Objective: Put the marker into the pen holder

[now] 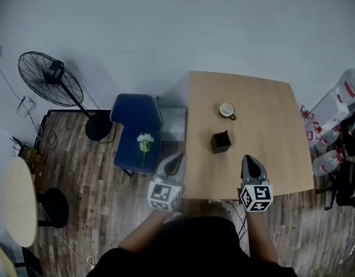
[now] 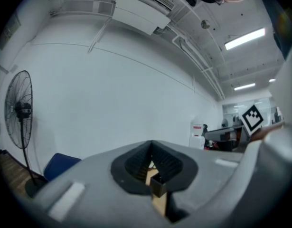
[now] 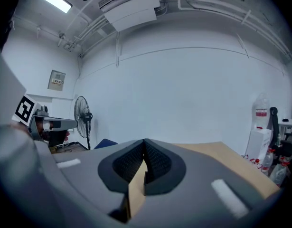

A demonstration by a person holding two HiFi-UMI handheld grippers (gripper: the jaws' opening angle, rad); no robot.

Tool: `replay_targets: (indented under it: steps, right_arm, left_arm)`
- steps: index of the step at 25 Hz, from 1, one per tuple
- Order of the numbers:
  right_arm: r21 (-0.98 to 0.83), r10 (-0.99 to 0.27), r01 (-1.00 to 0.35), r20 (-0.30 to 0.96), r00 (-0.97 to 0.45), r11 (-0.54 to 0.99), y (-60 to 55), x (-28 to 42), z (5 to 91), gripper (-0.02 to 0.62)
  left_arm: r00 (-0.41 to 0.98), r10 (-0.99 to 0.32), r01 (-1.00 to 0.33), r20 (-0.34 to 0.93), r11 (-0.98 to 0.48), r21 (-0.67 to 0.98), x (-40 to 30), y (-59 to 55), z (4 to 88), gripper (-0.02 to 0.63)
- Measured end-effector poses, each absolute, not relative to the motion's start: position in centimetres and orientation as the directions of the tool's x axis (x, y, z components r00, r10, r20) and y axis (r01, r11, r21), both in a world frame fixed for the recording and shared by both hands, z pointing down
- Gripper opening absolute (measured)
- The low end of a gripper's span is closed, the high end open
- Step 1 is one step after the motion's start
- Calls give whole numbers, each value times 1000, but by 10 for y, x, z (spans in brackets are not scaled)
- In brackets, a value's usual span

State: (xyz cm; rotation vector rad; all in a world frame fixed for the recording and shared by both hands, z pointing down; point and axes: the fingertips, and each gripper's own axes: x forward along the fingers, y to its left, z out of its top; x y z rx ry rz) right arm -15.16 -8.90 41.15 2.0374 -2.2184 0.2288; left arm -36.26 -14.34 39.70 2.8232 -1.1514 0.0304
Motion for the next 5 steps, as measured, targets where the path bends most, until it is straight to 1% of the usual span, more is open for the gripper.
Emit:
replay_targets:
  steps: [5]
  right_arm:
    - [-49, -972, -993, 205, -116, 109, -77, -162, 417, 1]
  left_arm:
    - [717, -693, -697, 74, -710, 97, -365, -128, 402, 3]
